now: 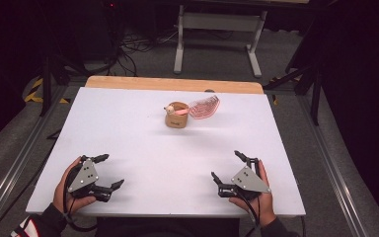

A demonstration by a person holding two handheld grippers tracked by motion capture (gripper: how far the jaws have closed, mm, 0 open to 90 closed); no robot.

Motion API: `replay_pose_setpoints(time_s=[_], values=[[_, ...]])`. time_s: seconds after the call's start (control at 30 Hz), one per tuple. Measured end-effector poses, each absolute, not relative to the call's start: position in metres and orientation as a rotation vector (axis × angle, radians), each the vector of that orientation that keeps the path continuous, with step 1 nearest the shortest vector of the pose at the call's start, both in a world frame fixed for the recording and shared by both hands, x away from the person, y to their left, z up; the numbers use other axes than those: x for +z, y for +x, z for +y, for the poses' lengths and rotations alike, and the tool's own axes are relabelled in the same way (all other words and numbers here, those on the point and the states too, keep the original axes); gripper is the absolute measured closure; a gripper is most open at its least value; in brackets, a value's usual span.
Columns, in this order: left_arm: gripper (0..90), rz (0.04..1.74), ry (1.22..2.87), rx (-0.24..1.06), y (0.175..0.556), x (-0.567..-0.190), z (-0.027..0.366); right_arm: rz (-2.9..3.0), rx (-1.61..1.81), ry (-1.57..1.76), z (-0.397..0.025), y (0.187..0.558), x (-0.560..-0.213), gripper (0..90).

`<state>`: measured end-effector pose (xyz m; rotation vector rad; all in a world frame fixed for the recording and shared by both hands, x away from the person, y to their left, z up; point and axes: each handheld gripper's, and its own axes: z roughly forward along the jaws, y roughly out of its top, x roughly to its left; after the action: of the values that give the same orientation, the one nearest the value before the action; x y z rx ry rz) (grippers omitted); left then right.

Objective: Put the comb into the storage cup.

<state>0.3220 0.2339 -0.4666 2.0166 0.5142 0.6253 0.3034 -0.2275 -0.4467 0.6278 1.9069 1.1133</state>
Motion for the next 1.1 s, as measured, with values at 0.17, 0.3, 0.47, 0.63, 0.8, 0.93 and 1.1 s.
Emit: replay_pose_setpoints(time_s=[0.17,0.3,0.47,0.63,0.8,0.93,1.1], values=[[7.7,0.517,2.014,0.618,0.3226,-0.4666,0.2337,1.927,1.079,0.651,-0.2334,0.3018,-0.4543,5.0],[7.6,0.517,2.018,0.617,0.3231,-0.4668,0.2332,1.936,1.081,0.673,-0.2376,0.3014,-0.456,4.9],[7.8,0.519,2.022,0.613,0.3246,-0.4676,0.2308,1.936,1.099,0.685,-0.2384,0.3022,-0.4559,4.8],[7.6,0.518,2.03,0.615,0.3243,-0.4683,0.2298,1.929,1.105,0.675,-0.2384,0.3013,-0.4542,4.8],[7.3,0.515,2.028,0.615,0.3236,-0.468,0.2299,1.93,1.103,0.682,-0.2378,0.3022,-0.4547,4.8],[7.2,0.503,2.036,0.619,0.3214,-0.4684,0.2301,1.929,1.093,0.681,-0.2364,0.3017,-0.4544,4.8],[7.2,0.505,2.028,0.617,0.3212,-0.468,0.231,1.921,1.093,0.69,-0.2351,0.302,-0.4537,4.7]])
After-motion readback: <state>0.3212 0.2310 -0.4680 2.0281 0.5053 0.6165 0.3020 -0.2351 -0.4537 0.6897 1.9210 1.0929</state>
